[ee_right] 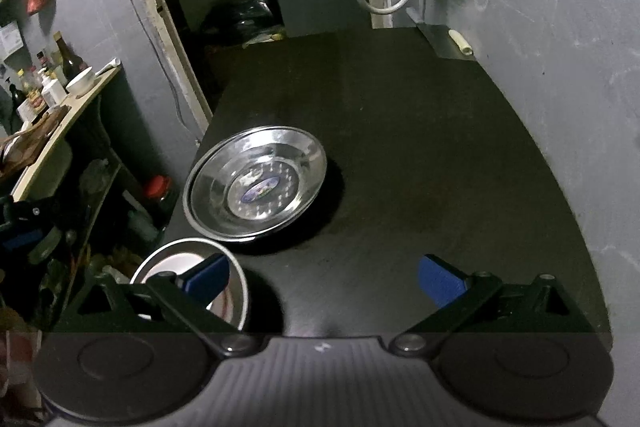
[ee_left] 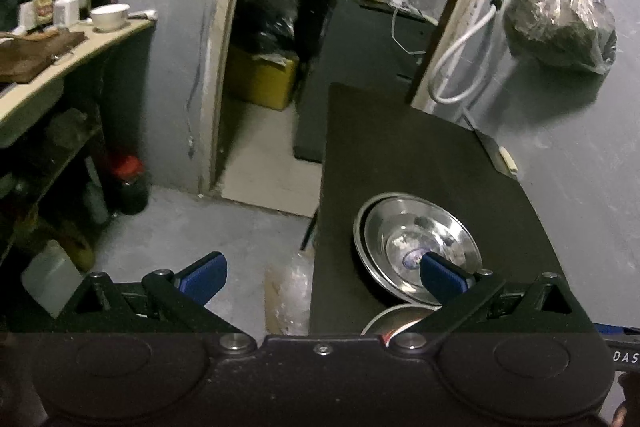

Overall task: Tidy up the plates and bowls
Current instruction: 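Move the left tool to the rim of the steel basin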

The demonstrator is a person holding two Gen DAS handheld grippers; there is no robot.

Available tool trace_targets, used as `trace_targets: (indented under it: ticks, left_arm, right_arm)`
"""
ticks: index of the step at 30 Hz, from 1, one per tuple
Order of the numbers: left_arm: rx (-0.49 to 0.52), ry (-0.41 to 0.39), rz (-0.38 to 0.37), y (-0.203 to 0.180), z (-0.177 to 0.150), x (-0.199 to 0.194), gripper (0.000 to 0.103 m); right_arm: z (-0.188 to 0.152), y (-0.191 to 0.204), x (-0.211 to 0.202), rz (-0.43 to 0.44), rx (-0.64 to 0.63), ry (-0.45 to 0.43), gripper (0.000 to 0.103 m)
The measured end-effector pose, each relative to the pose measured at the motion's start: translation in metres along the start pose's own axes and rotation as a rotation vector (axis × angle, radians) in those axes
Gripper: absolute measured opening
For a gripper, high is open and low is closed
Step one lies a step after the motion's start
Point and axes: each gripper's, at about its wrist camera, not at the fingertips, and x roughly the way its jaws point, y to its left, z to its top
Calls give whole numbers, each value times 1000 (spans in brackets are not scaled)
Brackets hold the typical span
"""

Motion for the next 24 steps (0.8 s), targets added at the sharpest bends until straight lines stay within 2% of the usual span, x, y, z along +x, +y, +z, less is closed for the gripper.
trace_targets:
  ticks: [6, 9, 13, 16, 24]
  left_arm:
    - [3, -22, 43, -12, -3, -11, 102]
    - [5, -60, 50, -14, -9, -18, 102]
    - [-2, -14, 86, -10, -1, -20, 102]
    - [53, -10, 94, -10, 5, -15, 102]
    - [152, 111, 18, 6, 15, 5, 102]
  right_arm:
    - [2, -10, 3, 49, -33, 21, 103]
    - [-4, -11, -2, 72, -33, -13, 103]
    - [0, -10, -13, 81, -26, -31, 103]
    - [1, -14, -10, 71, 11, -27, 103]
    - [-6, -1, -5, -32, 84, 29, 103]
